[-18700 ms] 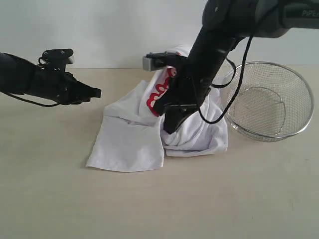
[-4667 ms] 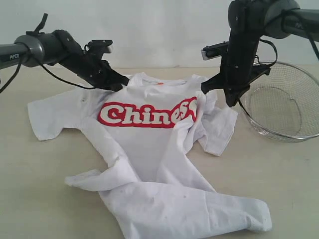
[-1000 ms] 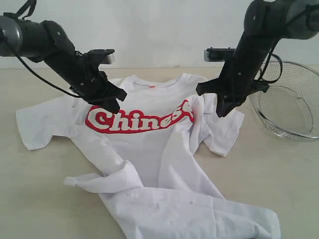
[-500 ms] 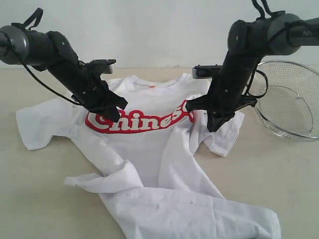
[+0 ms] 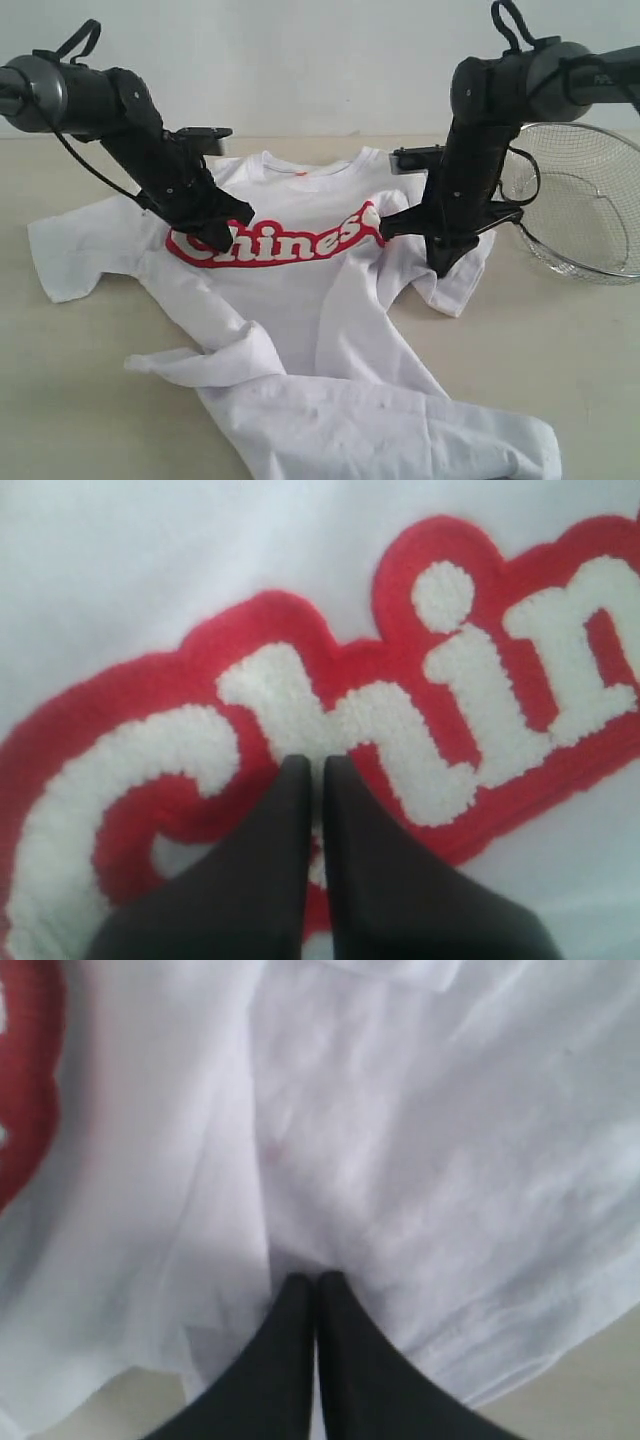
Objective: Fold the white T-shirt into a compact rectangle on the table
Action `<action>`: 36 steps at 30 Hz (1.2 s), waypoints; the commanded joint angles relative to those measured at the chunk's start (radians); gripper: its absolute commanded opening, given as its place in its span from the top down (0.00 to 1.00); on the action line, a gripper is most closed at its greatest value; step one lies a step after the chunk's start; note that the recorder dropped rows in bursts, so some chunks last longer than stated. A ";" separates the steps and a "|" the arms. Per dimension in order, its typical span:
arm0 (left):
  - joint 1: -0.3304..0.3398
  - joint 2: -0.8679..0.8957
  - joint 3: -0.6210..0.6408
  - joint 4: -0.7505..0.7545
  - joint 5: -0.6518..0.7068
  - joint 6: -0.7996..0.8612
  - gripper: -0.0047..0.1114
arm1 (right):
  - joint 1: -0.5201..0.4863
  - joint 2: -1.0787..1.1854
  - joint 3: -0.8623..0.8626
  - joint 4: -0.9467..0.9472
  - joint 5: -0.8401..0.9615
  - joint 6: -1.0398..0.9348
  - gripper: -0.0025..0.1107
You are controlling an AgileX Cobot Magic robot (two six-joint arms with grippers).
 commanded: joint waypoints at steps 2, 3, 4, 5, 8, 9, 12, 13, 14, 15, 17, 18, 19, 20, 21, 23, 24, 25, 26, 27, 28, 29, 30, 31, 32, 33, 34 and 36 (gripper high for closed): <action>0.028 0.022 0.012 0.122 -0.003 -0.033 0.92 | -0.002 0.014 0.007 -0.121 0.057 0.047 0.98; 0.035 0.022 0.012 0.122 -0.003 -0.033 0.92 | -0.002 0.014 0.007 -0.127 0.062 0.058 0.98; 0.042 0.022 0.012 0.122 -0.003 -0.033 0.92 | -0.002 0.014 0.007 -0.135 0.062 0.068 0.98; 0.048 0.022 0.012 0.120 -0.003 -0.033 0.92 | -0.002 0.014 0.007 -0.150 0.062 0.073 0.98; 0.066 0.022 0.012 0.122 0.001 -0.033 0.92 | -0.002 0.014 0.007 -0.229 0.084 0.120 0.98; 0.070 0.022 0.012 0.124 -0.001 -0.033 0.92 | -0.004 0.014 0.007 -0.294 0.089 0.151 0.98; 0.077 0.022 0.012 0.117 -0.037 -0.020 0.92 | -0.004 0.014 0.007 -0.334 0.069 0.168 0.98; 0.077 0.022 0.008 0.114 -0.068 -0.015 0.92 | -0.004 0.014 0.007 -0.332 0.024 0.168 0.98; 0.077 0.022 0.001 0.107 -0.081 -0.013 0.92 | -0.004 0.014 0.007 -0.328 0.002 0.168 0.98; 0.077 0.022 -0.018 0.087 -0.093 -0.013 0.92 | -0.004 0.014 0.002 -0.318 -0.021 0.168 0.98; 0.077 0.017 -0.050 0.056 -0.033 -0.004 0.92 | -0.002 -0.005 0.002 -0.255 -0.012 0.097 0.98; 0.075 0.007 -0.062 0.017 -0.003 0.031 0.92 | 0.004 -0.027 0.002 -0.192 -0.032 0.058 0.98; 0.073 -0.011 -0.063 -0.042 -0.001 0.076 0.92 | 0.011 -0.060 0.002 -0.164 -0.074 0.047 0.98; 0.073 -0.034 -0.063 -0.088 -0.008 0.101 0.92 | 0.030 -0.106 0.002 -0.154 -0.116 0.047 0.98; 0.073 -0.058 -0.063 -0.095 -0.029 0.103 0.92 | 0.046 -0.137 0.002 -0.154 -0.147 0.047 0.98; 0.076 -0.084 -0.063 -0.086 -0.086 0.103 0.92 | 0.061 -0.174 0.002 -0.153 -0.234 0.036 0.98; 0.076 -0.085 -0.063 -0.088 -0.117 0.103 0.92 | 0.061 -0.176 0.000 -0.143 -0.286 0.036 0.98; 0.076 -0.080 -0.063 -0.087 -0.133 0.103 0.92 | 0.059 -0.163 -0.013 -0.140 -0.298 0.036 0.98; 0.076 -0.076 -0.063 -0.087 -0.145 0.103 0.92 | 0.057 -0.145 -0.034 -0.129 -0.296 0.032 0.98; 0.076 -0.067 -0.063 -0.087 -0.152 0.103 0.92 | 0.057 -0.123 -0.062 -0.115 -0.288 0.008 0.98; 0.076 -0.059 -0.063 -0.090 -0.157 0.103 0.92 | 0.057 -0.102 -0.088 -0.110 -0.275 -0.009 0.98; 0.076 -0.050 -0.063 -0.101 -0.159 0.103 0.92 | 0.057 -0.072 -0.127 -0.103 -0.261 -0.013 0.98; 0.074 -0.041 -0.063 -0.112 -0.159 0.103 0.92 | 0.057 -0.042 -0.169 -0.096 -0.246 -0.015 0.98; 0.074 -0.032 -0.063 -0.122 -0.156 0.103 0.92 | 0.057 -0.017 -0.203 -0.088 -0.233 -0.015 0.98; 0.074 -0.024 -0.063 -0.125 -0.151 0.103 0.92 | 0.057 0.014 -0.249 -0.084 -0.215 -0.015 0.98; 0.074 -0.016 -0.063 -0.125 -0.145 0.103 0.92 | 0.057 0.044 -0.294 -0.077 -0.194 -0.015 0.98; 0.074 -0.009 -0.063 -0.125 -0.138 0.102 0.92 | 0.057 0.068 -0.341 -0.068 -0.174 -0.015 0.98; 0.074 0.009 -0.063 -0.125 -0.125 0.092 0.92 | 0.057 0.135 -0.434 -0.058 -0.122 -0.015 0.98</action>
